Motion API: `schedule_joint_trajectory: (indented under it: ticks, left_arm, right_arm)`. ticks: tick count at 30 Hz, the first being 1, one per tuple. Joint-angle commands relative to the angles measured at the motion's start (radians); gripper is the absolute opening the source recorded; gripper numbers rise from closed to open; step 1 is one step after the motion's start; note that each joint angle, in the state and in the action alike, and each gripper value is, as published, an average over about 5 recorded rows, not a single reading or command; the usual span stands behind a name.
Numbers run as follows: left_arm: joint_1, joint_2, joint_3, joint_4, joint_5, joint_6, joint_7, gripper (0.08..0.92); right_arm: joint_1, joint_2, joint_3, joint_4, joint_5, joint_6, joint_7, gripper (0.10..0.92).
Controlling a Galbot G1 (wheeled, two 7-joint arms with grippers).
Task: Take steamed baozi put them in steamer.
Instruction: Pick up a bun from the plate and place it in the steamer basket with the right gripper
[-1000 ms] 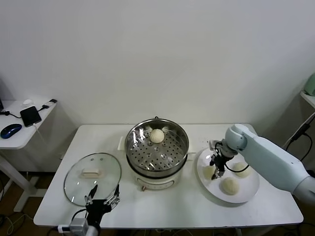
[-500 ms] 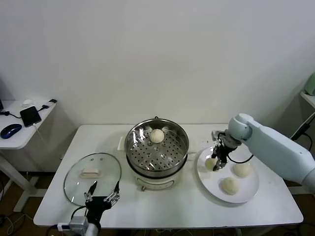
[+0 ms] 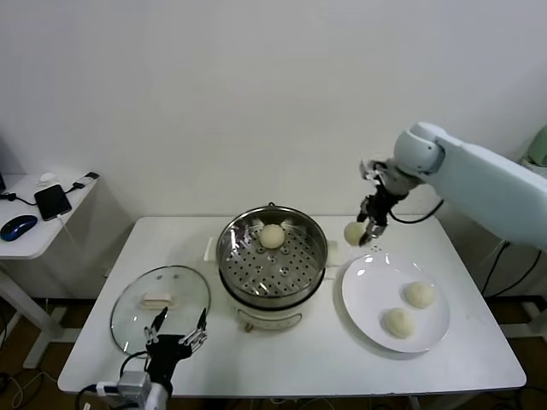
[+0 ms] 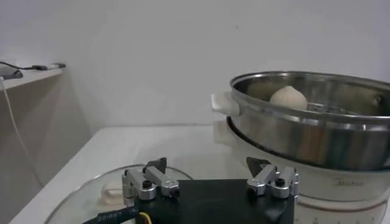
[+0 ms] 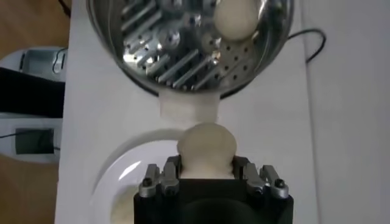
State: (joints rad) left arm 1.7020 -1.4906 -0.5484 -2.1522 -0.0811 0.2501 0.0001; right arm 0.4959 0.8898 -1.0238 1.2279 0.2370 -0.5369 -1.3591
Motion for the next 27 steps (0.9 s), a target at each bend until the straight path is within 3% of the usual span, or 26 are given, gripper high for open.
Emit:
schedule_joint_trajectory:
  ticks: [1,9,20,27]
  left_arm:
    - [0.000,-0.004,0.001,-0.010,0.004,-0.003,-0.002,0.823]
    - [0.008,-0.024,0.003,-0.029,0.005,-0.003,-0.001,0.823]
    - [0.011,-0.041,0.025,-0.038,0.004,-0.003,-0.004,0.823]
    - [0.014,-0.041,0.029,-0.039,0.003,-0.003,-0.007,0.823]
  right_arm:
    - [0.161,0.263,-0.122,-0.067,0.172,-0.081,0.001,0.560]
    - [0.049,0.486,-0.133,-0.207,0.114,-0.080,0.024,0.560]
    - [-0.104,0.600,-0.112,-0.295,-0.033,-0.071,0.068,0.560]
    - [-0.157,0.640,-0.068,-0.321,-0.052,-0.060,0.102,0.560]
